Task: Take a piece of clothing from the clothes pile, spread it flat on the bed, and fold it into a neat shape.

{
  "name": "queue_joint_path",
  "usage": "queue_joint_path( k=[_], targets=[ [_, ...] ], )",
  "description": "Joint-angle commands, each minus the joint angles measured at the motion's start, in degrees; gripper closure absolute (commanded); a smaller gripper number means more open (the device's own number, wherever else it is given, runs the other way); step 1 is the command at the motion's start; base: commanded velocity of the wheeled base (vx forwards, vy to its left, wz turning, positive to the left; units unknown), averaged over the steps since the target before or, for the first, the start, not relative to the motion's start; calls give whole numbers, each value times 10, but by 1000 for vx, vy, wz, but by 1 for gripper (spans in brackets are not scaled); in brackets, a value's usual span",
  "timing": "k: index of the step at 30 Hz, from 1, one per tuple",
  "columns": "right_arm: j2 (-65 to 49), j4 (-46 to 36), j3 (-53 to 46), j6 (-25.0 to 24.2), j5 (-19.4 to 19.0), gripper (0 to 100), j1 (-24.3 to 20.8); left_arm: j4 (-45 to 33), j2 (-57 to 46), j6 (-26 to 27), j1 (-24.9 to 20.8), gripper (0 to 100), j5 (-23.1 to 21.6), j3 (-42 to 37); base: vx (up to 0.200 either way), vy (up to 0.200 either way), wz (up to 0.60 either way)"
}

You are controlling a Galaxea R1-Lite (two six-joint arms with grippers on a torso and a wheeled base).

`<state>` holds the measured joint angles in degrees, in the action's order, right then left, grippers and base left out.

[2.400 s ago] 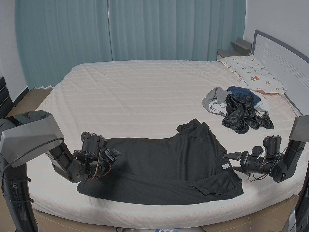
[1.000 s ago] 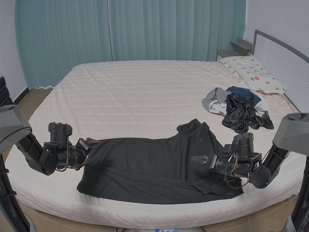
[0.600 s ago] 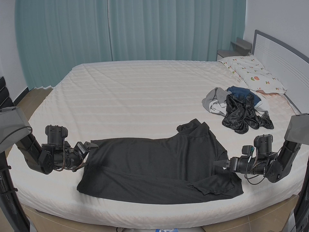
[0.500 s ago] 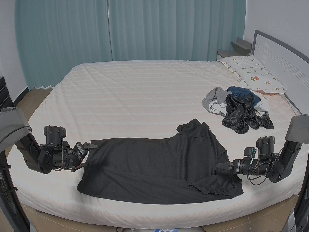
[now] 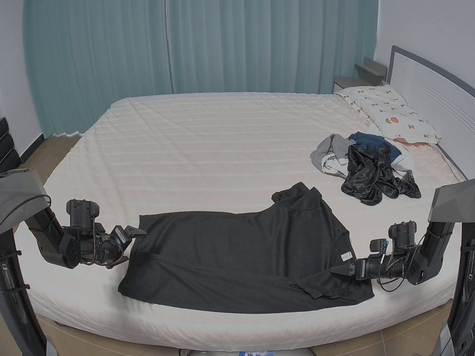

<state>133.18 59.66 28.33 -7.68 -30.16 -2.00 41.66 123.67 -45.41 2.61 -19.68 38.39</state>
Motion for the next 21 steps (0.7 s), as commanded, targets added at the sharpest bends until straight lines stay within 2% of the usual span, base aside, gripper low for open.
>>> queue_joint_path(
  k=[1, 5, 6, 13, 21],
  targets=[
    [6, 3, -6, 1, -1, 0, 1, 0, 4, 0, 0, 0, 0, -1, 0, 0, 0],
    [9, 16, -14, 7, -1, 0, 1, -1, 4, 0, 1, 0, 0, -1, 0, 0, 0],
    [9, 27, -20, 10, -1, 100, 2, -1, 4, 0, 1, 0, 0, -1, 0, 0, 0],
    [6, 63, -41, 10, -21, 100, 15, 0, 4, 0, 3, 0, 1, -1, 0, 0, 0],
    [1, 65, -42, 6, -32, 100, 30, 0, 4, 1, 6, 0, 1, -1, 0, 0, 0]
  ],
)
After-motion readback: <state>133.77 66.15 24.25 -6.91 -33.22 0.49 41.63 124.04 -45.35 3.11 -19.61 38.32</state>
